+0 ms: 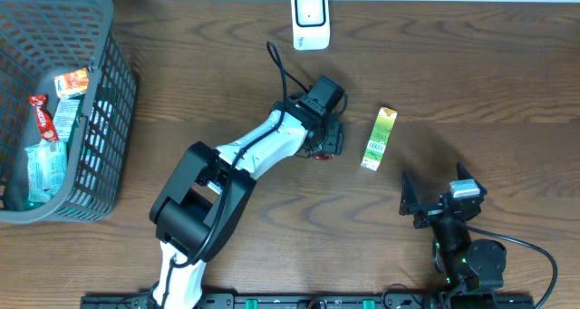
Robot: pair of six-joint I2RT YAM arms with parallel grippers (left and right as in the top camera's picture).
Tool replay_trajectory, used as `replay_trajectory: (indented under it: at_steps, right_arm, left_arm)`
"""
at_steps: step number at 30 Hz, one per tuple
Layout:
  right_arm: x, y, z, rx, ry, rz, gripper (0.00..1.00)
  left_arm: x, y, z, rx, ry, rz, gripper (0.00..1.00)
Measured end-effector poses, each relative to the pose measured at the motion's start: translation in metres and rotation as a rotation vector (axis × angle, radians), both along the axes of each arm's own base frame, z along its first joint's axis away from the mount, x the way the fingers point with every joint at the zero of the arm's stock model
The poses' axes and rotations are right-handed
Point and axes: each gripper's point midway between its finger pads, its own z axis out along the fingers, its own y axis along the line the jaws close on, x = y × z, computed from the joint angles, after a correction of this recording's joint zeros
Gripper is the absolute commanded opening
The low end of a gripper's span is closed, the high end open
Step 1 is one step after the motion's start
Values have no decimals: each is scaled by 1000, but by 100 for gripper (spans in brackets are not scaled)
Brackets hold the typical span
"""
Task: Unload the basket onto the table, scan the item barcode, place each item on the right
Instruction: 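Carry the jar beside the tea carton and place it down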
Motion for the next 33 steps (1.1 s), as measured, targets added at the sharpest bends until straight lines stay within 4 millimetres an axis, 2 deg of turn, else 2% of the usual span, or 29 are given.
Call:
replay_trajectory:
  at_steps: [9, 20, 33]
  right_arm:
    - [0, 0, 0, 0, 0, 0, 99]
    - [0, 0, 0, 0, 0, 0, 99]
    - [0, 0, 0, 0, 0, 0, 99]
  left_arm:
    - [-9, -11, 0, -9, 15, 10, 68]
    - [-13, -14, 0, -24, 35, 43, 68]
    - [-30, -36, 0, -56, 61, 25, 68]
